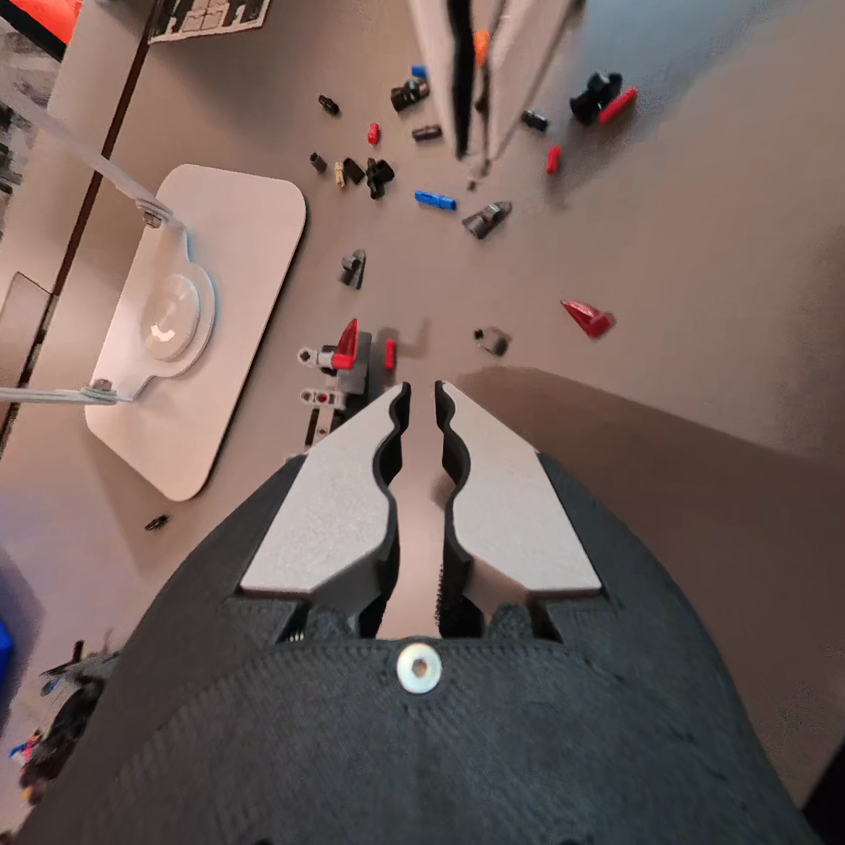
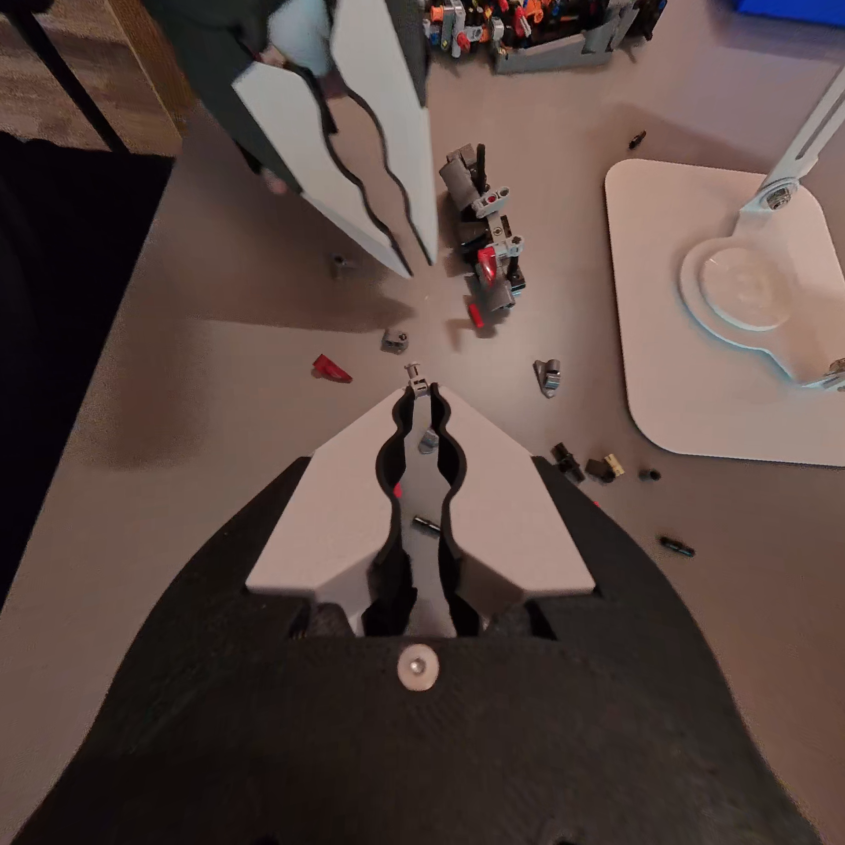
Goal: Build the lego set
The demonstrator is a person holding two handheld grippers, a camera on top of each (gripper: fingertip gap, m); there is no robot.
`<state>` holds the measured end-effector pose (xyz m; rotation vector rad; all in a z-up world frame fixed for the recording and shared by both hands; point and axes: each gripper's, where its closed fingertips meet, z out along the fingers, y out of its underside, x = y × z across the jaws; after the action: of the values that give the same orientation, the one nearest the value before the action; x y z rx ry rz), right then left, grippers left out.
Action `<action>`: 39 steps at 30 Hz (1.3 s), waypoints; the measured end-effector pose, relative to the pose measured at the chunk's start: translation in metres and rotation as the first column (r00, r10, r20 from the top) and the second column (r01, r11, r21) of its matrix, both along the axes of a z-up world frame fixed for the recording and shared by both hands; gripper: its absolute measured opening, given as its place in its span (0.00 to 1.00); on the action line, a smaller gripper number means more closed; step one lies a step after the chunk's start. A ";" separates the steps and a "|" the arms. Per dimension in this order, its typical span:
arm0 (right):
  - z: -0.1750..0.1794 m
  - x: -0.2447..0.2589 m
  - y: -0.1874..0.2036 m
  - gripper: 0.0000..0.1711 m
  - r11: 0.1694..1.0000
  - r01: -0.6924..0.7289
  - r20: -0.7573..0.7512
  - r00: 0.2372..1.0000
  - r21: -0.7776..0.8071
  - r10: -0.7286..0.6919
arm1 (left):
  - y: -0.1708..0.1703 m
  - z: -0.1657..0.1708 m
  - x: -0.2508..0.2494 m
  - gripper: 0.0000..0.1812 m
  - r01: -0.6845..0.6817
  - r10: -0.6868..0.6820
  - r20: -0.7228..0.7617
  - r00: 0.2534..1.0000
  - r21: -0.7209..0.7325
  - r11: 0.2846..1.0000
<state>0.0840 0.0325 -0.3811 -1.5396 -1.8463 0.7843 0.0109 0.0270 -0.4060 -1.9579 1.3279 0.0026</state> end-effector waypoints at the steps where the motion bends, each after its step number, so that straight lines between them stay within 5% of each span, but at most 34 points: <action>1: 0.001 0.002 -0.003 0.02 1.000 0.002 -0.009 1.000 -0.006 -0.002 | 0.004 -0.002 0.003 0.05 0.000 0.000 0.017 1.000 -0.017 1.000; 19: -0.003 0.010 -0.006 0.03 0.999 -0.002 -0.055 0.998 -0.047 -0.001 | 0.042 -0.023 0.006 0.00 -0.010 0.005 -0.055 0.998 -0.087 0.996; 39: -0.019 0.001 -0.009 0.03 1.000 -0.010 0.037 0.999 -0.019 0.011 | 0.017 -0.018 0.007 0.00 0.079 -0.081 -0.015 0.997 -0.090 0.993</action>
<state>0.0848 0.0235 -0.4002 -1.5672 -1.8799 0.7849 0.0178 0.0438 -0.4239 -1.9816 1.4406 -0.0791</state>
